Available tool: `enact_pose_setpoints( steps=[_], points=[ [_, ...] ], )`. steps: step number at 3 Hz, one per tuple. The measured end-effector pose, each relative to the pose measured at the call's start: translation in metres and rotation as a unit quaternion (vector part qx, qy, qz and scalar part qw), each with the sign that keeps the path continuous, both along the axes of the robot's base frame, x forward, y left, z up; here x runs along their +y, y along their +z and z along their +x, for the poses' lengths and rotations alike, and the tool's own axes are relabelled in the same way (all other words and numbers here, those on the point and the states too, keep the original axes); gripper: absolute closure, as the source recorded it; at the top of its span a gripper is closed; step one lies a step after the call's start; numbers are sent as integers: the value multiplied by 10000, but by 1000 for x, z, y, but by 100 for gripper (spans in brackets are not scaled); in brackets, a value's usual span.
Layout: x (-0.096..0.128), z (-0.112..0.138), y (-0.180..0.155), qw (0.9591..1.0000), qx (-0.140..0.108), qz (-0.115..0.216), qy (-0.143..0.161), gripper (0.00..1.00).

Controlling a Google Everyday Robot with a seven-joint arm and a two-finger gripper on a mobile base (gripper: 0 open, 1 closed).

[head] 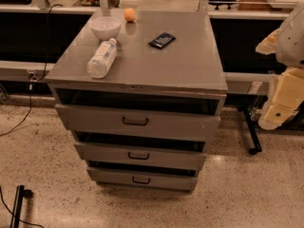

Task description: Open middle drawer

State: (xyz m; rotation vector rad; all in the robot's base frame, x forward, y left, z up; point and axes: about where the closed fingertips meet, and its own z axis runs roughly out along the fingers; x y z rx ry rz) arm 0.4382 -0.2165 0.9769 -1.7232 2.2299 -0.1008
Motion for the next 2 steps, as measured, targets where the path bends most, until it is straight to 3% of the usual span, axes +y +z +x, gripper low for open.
enact_pose_setpoints(
  steps=[1,2],
  points=[
    [0,0,0,10000,0,0,0,0],
    [8,9,-21,9997,123,135,142,0]
  ],
)
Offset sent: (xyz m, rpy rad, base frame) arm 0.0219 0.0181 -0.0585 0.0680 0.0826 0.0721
